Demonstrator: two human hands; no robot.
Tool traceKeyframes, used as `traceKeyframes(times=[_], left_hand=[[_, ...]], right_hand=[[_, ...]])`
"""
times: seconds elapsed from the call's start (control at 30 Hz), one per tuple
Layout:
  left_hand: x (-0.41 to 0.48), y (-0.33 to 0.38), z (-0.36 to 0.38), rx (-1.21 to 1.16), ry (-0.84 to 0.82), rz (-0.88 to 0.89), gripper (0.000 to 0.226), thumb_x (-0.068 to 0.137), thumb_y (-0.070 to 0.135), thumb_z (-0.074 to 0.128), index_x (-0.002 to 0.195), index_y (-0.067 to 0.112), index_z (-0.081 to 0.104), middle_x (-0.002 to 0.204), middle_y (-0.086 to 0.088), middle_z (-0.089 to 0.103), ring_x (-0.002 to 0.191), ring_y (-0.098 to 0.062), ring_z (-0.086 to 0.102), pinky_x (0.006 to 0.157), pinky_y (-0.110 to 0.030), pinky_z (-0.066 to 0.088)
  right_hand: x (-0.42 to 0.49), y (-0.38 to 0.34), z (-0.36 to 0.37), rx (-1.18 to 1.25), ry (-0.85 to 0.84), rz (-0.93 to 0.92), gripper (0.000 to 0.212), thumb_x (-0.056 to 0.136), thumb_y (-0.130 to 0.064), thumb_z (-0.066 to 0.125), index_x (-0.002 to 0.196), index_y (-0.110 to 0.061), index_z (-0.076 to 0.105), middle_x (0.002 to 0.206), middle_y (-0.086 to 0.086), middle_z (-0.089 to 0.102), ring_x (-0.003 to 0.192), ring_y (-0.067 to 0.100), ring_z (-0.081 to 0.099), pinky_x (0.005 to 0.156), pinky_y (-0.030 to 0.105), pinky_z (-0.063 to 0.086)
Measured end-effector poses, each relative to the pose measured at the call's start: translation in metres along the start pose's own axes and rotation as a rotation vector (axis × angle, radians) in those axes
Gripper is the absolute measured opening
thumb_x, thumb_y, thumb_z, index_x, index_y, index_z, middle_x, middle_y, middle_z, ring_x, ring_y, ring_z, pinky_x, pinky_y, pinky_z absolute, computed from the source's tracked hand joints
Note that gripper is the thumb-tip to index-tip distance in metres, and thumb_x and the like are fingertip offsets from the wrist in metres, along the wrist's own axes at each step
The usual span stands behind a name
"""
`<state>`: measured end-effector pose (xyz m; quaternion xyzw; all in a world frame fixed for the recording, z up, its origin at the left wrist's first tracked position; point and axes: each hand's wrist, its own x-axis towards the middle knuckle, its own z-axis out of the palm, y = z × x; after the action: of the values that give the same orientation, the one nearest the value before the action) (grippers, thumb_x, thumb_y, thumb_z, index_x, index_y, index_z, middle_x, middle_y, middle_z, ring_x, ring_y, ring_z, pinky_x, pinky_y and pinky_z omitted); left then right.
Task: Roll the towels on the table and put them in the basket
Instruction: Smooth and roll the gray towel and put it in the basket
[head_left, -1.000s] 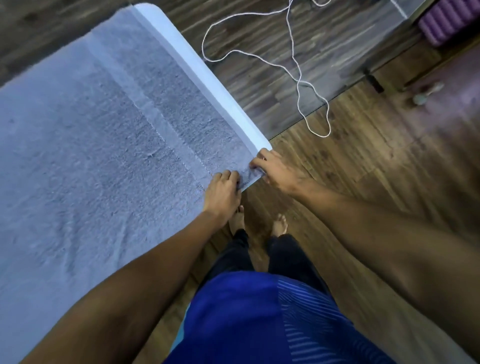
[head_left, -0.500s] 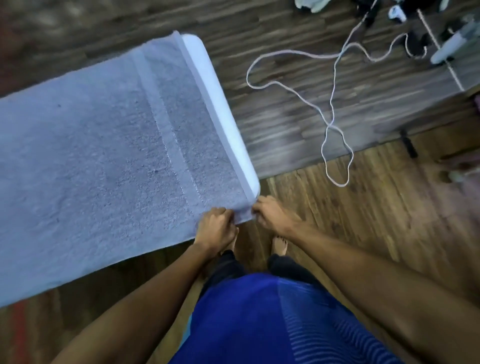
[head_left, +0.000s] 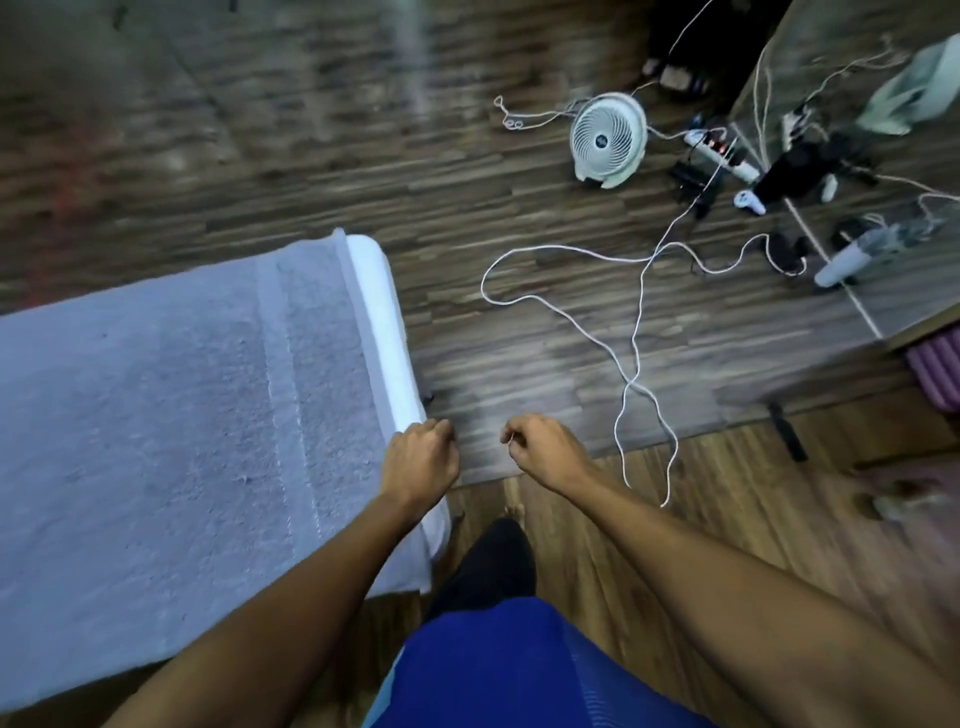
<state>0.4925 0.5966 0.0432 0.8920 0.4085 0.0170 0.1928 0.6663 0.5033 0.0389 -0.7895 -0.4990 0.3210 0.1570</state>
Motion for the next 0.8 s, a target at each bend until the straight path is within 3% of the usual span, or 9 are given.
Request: traceKeyframes(times=[0.2, 0.37, 0.63, 0.8], left_hand=[[0.115, 0.002, -0.011, -0.064, 0.089, -0.036, 0.009, 0.085, 0.021, 0.059, 0.09, 0.015, 0.064, 0.09, -0.003, 0.067, 0.08, -0.028, 0.062, 0.064, -0.037, 0.051], [0.172, -0.012, -0.025, -0.159, 0.17, -0.161, 0.005, 0.085, 0.018, 0.063, 0.088, 0.015, 0.064, 0.086, -0.002, 0.066, 0.076, -0.024, 0.061, 0.061, -0.032, 0.049], [0.159, -0.072, -0.042, -0.263, 0.389, -0.664, 0.007, 0.079, 0.016, 0.058, 0.082, 0.015, 0.064, 0.077, -0.002, 0.062, 0.076, -0.029, 0.06, 0.062, -0.036, 0.047], [0.1, -0.09, -0.014, -0.305, 0.511, -1.025, 0.015, 0.076, 0.022, 0.054, 0.083, 0.016, 0.065, 0.082, -0.006, 0.064, 0.08, -0.032, 0.062, 0.067, -0.038, 0.051]], right_hand=[[0.091, 0.023, -0.064, 0.04, 0.041, 0.092, 0.026, 0.084, -0.016, 0.051, 0.097, -0.025, 0.071, 0.1, 0.001, 0.072, 0.097, 0.023, 0.065, 0.078, 0.029, 0.05], [0.166, 0.013, -0.103, 0.005, -0.044, 0.06, 0.024, 0.081, -0.016, 0.052, 0.092, -0.024, 0.071, 0.093, -0.001, 0.073, 0.094, 0.021, 0.066, 0.081, 0.033, 0.053], [0.286, -0.074, -0.102, -0.218, -0.301, -0.294, 0.024, 0.09, -0.016, 0.049, 0.102, -0.022, 0.07, 0.092, 0.001, 0.07, 0.086, 0.021, 0.062, 0.069, 0.029, 0.045], [0.348, -0.132, -0.062, -0.37, -0.487, -0.61, 0.026, 0.083, -0.009, 0.052, 0.1, -0.018, 0.07, 0.101, 0.005, 0.071, 0.094, 0.024, 0.064, 0.077, 0.032, 0.048]])
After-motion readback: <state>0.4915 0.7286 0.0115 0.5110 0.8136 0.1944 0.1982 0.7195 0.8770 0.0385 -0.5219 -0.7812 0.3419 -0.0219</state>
